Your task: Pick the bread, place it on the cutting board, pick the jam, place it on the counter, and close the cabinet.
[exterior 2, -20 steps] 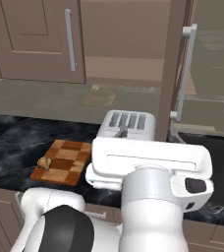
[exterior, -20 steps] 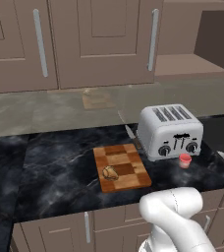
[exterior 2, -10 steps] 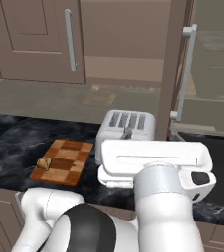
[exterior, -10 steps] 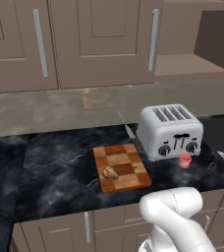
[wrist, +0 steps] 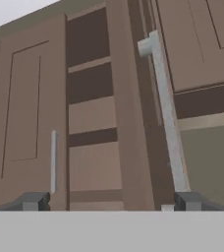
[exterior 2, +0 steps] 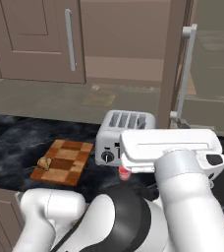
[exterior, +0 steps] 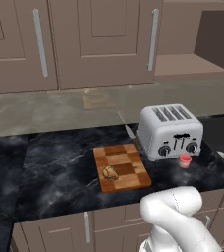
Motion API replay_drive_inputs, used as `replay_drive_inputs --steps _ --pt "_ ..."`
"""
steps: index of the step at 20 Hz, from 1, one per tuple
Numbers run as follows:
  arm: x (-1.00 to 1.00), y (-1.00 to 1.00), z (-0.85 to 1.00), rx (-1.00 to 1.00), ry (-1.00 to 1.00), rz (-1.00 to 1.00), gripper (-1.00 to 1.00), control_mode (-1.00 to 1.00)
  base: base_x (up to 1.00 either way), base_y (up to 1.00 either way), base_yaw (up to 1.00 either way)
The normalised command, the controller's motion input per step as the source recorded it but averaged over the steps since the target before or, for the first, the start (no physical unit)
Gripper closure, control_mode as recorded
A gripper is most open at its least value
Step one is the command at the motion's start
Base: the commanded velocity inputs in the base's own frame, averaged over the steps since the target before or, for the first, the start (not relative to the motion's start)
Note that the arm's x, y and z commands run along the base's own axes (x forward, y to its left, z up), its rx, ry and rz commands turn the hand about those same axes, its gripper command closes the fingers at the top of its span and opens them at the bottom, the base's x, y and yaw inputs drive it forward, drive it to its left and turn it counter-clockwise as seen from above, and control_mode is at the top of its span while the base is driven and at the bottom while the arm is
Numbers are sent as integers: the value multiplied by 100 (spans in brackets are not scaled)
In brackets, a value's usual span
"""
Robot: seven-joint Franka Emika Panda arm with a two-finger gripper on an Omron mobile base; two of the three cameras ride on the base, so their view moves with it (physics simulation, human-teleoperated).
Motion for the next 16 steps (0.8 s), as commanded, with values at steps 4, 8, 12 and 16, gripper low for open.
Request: replay_drive_inputs --steps 4,8,12,16 --pt "20 -41 0 0 0 10 -100 -100 0 0 0" --pt "15 -37 0 0 1 10 -100 -100 0 0 0" --pt "16 -23 0 0 0 10 -100 -100 0 0 0" --pt "20 -6 -1 0 0 9 -100 -100 0 0 0"
